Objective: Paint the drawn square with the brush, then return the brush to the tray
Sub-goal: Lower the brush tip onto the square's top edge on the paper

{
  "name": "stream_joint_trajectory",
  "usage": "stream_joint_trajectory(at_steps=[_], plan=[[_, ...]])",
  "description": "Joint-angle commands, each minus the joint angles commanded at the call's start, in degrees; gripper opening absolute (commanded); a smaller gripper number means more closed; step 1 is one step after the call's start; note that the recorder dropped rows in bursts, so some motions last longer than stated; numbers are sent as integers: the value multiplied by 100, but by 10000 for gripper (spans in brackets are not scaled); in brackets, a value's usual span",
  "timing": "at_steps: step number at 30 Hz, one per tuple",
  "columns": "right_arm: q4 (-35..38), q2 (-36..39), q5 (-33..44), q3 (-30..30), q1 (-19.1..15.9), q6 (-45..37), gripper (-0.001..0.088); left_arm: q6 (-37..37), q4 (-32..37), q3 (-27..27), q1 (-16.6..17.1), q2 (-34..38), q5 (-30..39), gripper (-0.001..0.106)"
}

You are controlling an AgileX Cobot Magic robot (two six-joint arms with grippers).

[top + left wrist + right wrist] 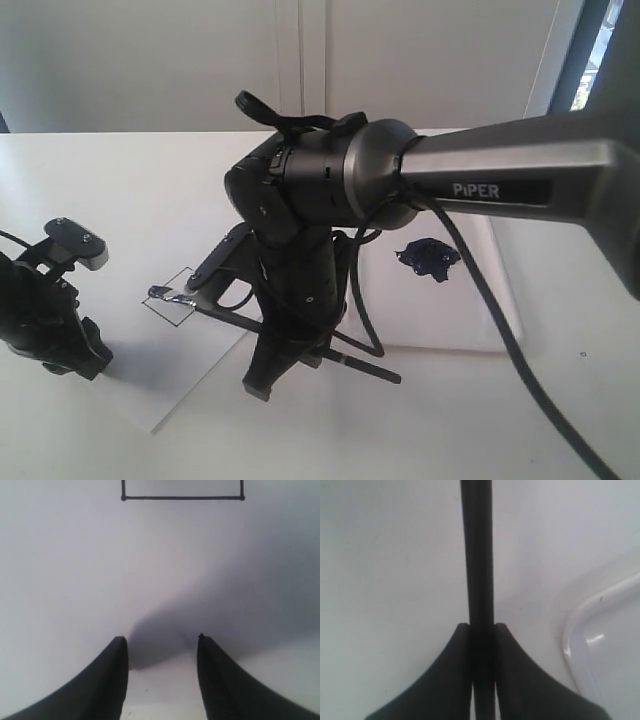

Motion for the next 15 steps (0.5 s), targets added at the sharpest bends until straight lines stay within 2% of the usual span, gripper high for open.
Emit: stream_joint_trajectory(at_steps=[15], plan=[[-266, 125, 58, -126, 42, 101, 0, 0, 0, 0, 0, 0, 0, 498]])
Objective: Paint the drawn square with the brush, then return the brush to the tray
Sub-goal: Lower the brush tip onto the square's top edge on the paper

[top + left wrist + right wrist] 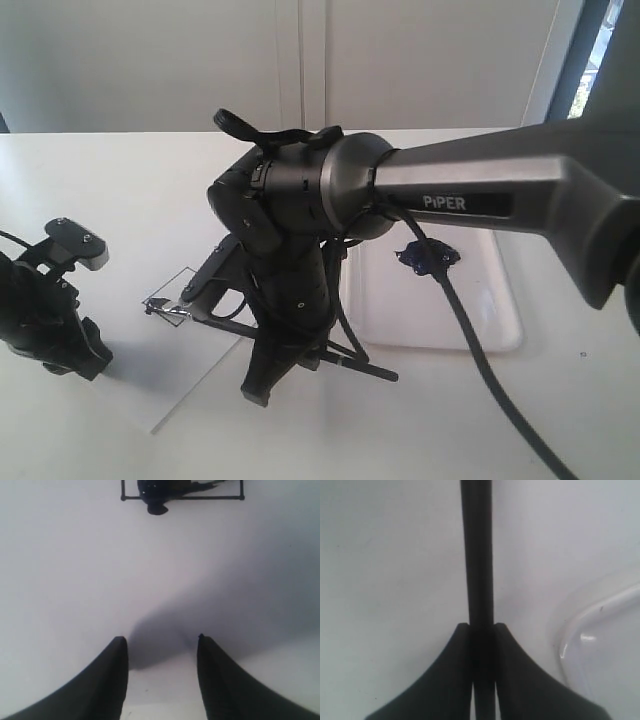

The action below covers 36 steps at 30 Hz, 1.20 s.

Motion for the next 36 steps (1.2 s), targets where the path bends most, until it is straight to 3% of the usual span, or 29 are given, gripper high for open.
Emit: stream_joint_trajectory(at_steps=[7, 23, 36], plan=[[0, 14, -254, 0, 0, 15, 0, 0, -12, 0, 0, 0, 0, 498], [-16, 173, 7, -175, 0, 61, 0, 0, -12, 0, 0, 0, -22, 498], [-466, 172, 16, -175, 0, 297, 0, 0, -12, 0, 0, 0, -34, 498]])
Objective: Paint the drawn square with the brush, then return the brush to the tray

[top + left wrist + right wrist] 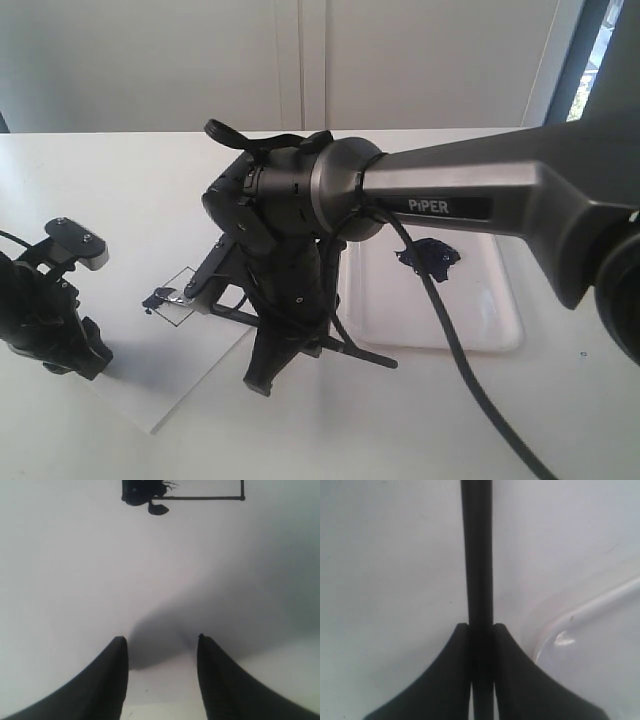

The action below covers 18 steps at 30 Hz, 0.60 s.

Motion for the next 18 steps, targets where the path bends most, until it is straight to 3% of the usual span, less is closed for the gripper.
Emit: stream_joint_trajectory(at_steps=[18], plan=[[-540, 109, -12, -23, 0, 448, 0, 0, 0, 0, 0, 0, 0, 498]])
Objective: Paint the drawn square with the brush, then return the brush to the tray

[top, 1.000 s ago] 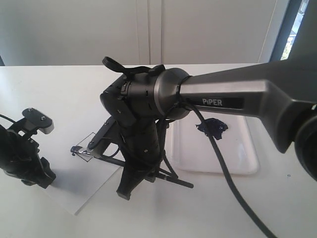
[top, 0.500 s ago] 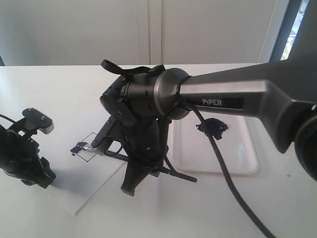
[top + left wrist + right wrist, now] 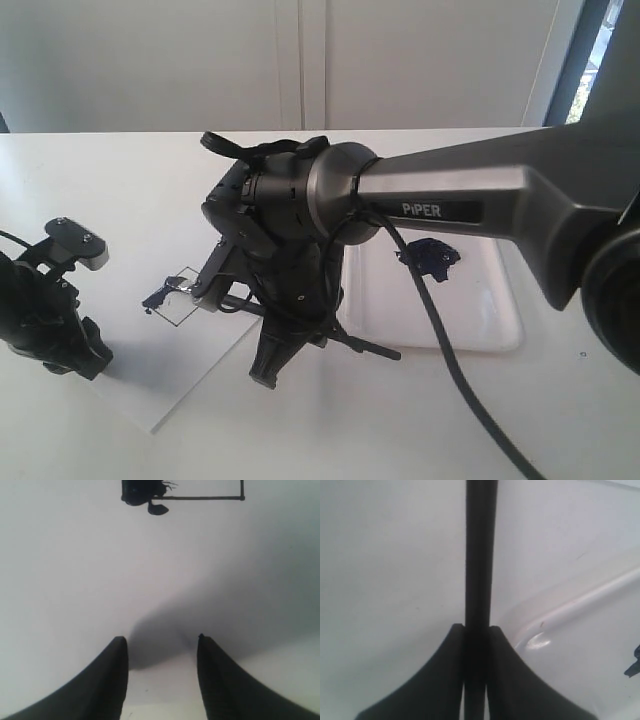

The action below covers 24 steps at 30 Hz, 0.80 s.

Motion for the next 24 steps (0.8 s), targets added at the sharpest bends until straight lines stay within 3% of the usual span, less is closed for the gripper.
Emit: stream_joint_trajectory(at_steps=[24], plan=[[-518, 0, 22, 0, 0, 406, 0, 0, 0, 0, 0, 0, -11, 498]])
